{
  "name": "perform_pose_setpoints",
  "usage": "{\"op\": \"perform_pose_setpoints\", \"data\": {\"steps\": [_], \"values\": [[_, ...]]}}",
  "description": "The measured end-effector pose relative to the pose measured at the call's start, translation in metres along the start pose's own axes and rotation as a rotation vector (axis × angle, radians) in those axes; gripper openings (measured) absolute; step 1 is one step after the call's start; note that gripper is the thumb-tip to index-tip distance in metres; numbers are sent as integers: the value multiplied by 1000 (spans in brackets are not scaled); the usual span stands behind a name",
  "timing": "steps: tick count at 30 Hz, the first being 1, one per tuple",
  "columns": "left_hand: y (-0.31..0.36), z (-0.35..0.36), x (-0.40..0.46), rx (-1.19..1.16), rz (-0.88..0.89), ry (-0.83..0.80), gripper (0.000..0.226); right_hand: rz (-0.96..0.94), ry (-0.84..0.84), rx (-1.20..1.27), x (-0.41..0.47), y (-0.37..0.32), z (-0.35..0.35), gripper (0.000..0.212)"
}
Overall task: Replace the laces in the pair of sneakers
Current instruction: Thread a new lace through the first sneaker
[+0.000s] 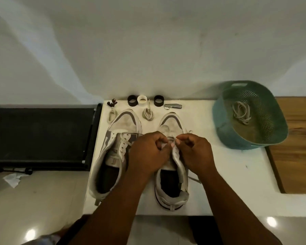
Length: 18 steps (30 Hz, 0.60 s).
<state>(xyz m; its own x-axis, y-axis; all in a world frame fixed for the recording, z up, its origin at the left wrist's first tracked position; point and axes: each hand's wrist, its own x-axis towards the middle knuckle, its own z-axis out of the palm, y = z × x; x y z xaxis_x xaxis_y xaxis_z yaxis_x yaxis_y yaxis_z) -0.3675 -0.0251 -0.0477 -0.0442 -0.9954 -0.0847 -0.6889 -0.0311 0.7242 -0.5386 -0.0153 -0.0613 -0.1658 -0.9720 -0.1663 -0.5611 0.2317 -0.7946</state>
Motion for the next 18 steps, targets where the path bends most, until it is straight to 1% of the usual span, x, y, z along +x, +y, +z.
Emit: {"op": "perform_pose_setpoints", "data": {"steps": [2,7,11,13,16,18], "values": [[1,2,-7,22,-39,3,25,-26,-15,-36,5,-1,-1,5],[10,-2,-11,206,-10,20,47,-153,-41,-105,12,-4,-1,8],[9,-8,-11,224,30,4,49,-238,-83,-163,15,-2,-4,7],[6,-8,-13,246,49,-6,54,-276,-108,-191,18,-2,-5,7],[1,-6,-13,287,37,-46,71,-294,-129,-214,20,-4,-6,8],[-2,-3,-12,284,-5,-74,85,-294,-143,-233,21,-4,-7,9]]}}
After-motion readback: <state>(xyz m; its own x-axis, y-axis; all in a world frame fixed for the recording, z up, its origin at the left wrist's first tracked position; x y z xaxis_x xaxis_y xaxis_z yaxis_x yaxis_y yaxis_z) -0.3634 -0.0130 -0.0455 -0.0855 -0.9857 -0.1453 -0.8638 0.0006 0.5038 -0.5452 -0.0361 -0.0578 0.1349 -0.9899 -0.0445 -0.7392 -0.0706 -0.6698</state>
